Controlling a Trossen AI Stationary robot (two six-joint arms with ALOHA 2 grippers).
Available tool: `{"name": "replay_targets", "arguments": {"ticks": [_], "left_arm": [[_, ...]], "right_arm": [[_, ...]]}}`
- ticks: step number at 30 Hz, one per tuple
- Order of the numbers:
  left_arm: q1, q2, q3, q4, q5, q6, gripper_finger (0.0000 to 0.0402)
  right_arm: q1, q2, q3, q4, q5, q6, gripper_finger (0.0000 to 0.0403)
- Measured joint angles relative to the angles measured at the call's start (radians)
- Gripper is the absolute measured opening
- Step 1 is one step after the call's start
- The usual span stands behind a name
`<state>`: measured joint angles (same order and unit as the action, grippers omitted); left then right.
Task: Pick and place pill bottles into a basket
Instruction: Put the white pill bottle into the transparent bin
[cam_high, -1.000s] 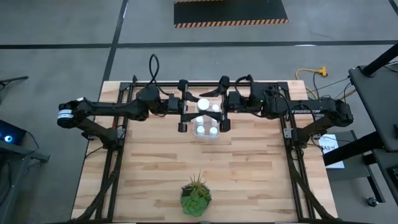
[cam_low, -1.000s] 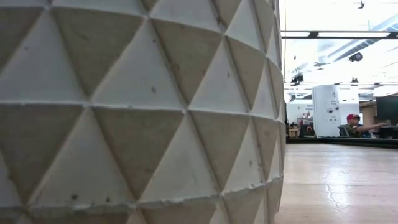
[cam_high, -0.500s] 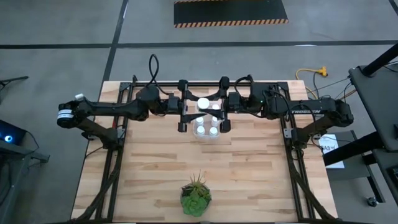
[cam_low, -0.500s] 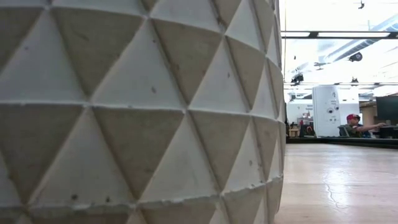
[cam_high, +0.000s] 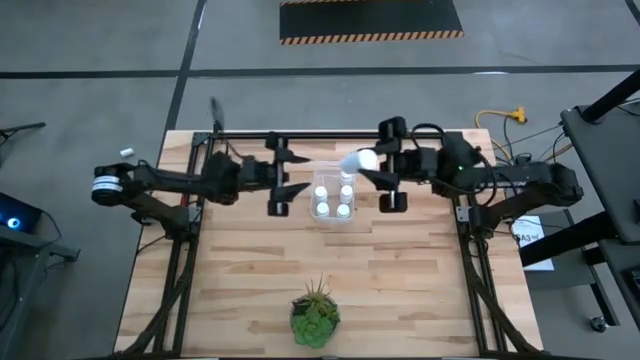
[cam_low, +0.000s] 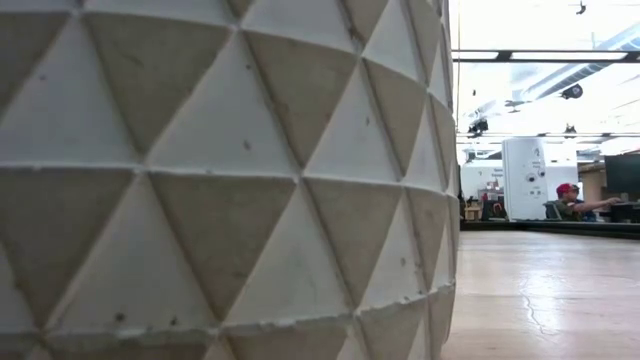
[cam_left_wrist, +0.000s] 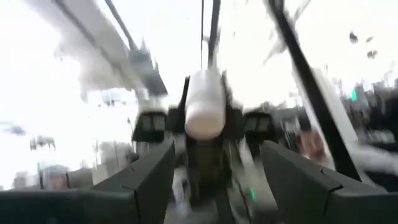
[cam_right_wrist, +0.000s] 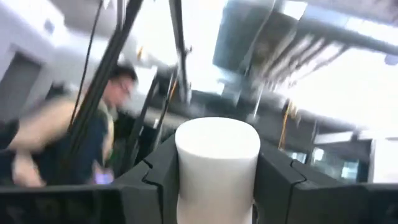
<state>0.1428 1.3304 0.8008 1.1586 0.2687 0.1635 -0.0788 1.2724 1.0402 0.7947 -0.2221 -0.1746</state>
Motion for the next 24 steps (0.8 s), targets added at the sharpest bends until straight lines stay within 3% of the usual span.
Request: {"name": "replay_targets", "arguments": {"ticks": [3, 8, 14, 24], "left_arm": [[-0.001, 0.020, -0.048, 0.165, -0.020, -0.017, 0.0223], [0.001, 0.025, -0.056, 0.166, -0.053, -0.030, 0.0223], [-0.001, 0.025, -0.034, 0.165, -0.065, -0.064, 0.0223], [-0.002, 0.090, 0.023, 0.166, -0.065, -0.129, 0.0224]], "right_arm": [[-0.002, 0.008, -0.087, 0.253, -0.020, 0.018, 0.0138], [0.000, 0.046, -0.149, 0.497, -0.035, 0.052, 0.0138], [-0.001, 0.112, -0.133, 0.552, -0.041, 0.076, 0.0138], [-0.003, 0.255, 0.030, 0.547, -0.101, 0.131, 0.0137]]}}
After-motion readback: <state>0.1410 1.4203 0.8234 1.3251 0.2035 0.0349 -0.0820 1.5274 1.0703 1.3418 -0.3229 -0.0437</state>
